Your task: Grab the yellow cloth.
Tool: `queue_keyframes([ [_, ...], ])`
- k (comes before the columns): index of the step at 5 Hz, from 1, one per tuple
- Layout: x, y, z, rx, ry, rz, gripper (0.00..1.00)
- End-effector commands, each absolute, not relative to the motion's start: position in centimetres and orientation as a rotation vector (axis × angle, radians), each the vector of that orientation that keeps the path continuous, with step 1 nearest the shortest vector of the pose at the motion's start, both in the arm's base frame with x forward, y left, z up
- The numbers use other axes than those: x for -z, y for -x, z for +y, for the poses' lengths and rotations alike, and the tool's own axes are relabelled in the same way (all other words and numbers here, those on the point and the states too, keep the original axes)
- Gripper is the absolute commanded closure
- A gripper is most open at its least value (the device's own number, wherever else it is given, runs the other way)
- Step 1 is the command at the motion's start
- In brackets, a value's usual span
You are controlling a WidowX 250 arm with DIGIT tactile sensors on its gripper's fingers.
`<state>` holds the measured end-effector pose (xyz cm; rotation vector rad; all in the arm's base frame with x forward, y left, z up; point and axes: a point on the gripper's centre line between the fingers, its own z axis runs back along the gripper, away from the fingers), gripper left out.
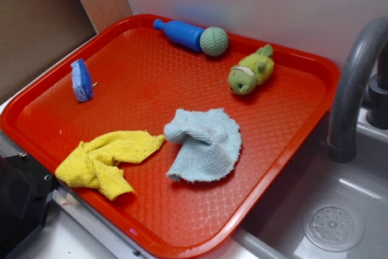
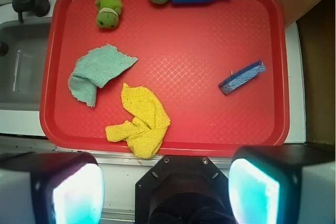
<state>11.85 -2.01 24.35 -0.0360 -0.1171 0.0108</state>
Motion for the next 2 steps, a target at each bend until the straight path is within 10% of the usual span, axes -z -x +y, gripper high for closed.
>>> queue_keyframes([
  [1, -24.4, -11.8, -2.0, -0.011, 0.036, -0.117, 0.0],
  [2, -19.3, -11.2, -3.7, -0.083, 0.105, -0.054, 0.0],
])
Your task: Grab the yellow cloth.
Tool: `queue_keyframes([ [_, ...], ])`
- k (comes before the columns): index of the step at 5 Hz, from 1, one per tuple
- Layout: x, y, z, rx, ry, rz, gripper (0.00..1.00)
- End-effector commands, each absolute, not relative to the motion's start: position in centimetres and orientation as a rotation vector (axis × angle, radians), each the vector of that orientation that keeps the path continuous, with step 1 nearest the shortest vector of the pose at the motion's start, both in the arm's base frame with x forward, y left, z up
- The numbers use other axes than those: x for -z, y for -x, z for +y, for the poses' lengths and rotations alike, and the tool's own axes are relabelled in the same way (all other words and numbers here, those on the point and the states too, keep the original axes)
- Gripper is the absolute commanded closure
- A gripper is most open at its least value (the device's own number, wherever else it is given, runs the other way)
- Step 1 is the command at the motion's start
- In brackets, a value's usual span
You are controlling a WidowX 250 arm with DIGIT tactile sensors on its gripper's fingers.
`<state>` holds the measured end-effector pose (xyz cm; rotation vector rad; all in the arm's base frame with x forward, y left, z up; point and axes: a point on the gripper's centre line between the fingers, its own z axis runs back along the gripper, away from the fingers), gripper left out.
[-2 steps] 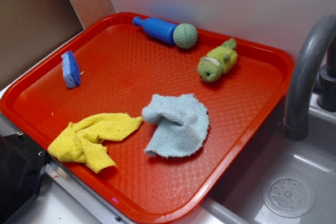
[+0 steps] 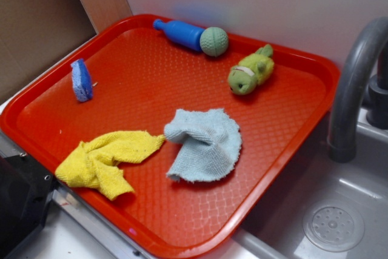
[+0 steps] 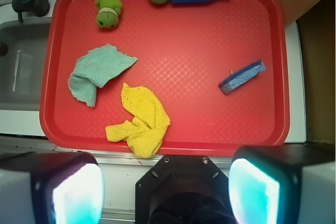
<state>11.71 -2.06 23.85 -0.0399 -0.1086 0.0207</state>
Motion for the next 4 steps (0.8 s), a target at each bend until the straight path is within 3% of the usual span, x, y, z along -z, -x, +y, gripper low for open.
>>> queue_keyframes([
  [1, -14.4, -10.8, -4.0, -0.141, 0.143, -0.035, 0.0],
  [2, -9.4, -11.4, -3.9, -0.103, 0.104, -0.007, 0.0],
  [3, -4.7, -13.7, -4.4, 0.041, 0.098, 0.005, 0.0],
  [4, -2.8, -14.7, -5.8, 0.11, 0.04, 0.004, 0.0],
])
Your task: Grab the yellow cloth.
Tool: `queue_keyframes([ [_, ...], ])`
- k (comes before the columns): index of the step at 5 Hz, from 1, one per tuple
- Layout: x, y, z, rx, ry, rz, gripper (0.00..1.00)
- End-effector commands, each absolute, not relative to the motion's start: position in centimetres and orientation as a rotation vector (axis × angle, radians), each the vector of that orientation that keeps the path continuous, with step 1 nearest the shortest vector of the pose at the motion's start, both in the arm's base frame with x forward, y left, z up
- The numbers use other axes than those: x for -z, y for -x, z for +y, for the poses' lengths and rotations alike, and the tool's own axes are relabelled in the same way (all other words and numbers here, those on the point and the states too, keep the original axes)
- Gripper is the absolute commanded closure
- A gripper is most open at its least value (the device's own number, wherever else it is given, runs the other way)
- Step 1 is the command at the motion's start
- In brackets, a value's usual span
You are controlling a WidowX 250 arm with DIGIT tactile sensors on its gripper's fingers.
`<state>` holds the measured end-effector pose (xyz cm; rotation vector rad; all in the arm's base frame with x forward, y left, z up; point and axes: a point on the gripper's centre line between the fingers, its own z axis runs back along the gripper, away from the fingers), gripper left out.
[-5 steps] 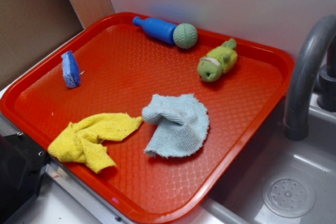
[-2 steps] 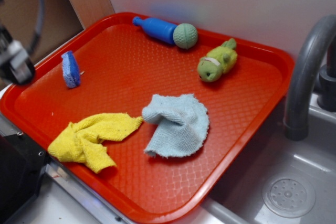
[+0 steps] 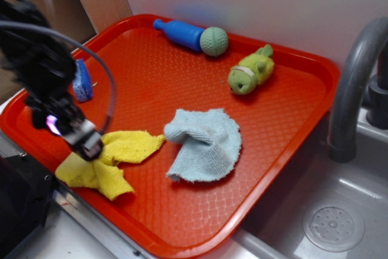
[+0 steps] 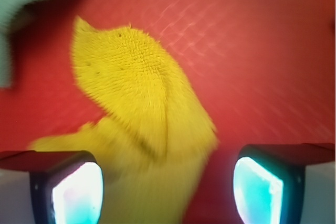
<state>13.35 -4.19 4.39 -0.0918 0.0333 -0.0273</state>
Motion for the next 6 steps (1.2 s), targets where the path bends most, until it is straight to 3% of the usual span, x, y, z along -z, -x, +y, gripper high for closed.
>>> queue_keyframes([
  [1, -2.1, -13.1, -6.7, 0.14, 0.025, 0.016, 0.0],
  [2, -1.7, -12.0, -6.8, 0.113, 0.012, 0.029, 1.0],
  [4, -1.6, -12.1, -6.5, 0.1, -0.012, 0.023, 1.0],
  [5, -2.9, -12.4, -5.4, 0.082, -0.034, 0.047, 1.0],
  [6, -7.8, -14.1, -0.5, -0.082, 0.032, 0.008, 1.0],
])
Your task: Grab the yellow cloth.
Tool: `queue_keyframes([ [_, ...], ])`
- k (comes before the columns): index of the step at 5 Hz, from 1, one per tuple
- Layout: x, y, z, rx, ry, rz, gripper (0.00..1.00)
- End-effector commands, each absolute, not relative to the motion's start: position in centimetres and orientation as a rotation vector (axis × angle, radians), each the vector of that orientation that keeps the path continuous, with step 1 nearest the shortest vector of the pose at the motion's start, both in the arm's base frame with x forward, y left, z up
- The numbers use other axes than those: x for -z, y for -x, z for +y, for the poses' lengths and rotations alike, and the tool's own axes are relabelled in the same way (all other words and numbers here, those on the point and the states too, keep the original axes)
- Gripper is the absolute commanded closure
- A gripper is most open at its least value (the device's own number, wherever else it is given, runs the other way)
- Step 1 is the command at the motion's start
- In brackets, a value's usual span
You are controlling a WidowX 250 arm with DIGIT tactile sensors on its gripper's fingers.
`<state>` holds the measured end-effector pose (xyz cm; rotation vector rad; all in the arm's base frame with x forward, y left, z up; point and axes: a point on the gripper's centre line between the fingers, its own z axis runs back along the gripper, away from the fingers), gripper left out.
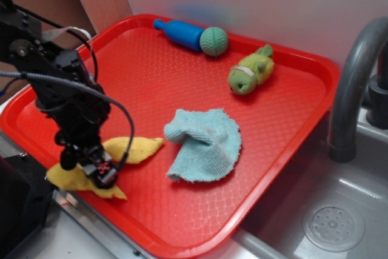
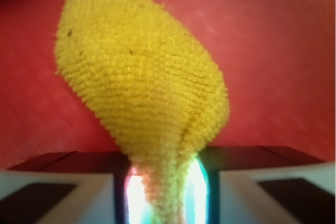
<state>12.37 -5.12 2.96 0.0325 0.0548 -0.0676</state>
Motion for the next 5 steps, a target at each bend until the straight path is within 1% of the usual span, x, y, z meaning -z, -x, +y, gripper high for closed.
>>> queue_keyframes([
  [1, -13.0, -15.7, 3.5, -0.275, 0.025, -0.069, 1.0],
  [2, -18.2, -17.0, 3.5, -0.307, -0.032, -0.067, 1.0],
  [3, -23.2, -17.6, 2.0, -0.243, -0.046, -0.104, 1.0],
  [4, -28.2, -17.4, 0.9, -0.209, -0.04, -0.124, 1.0],
  [5, -28.0, -17.4, 0.8, -0.193, -0.016, -0.12, 1.0],
])
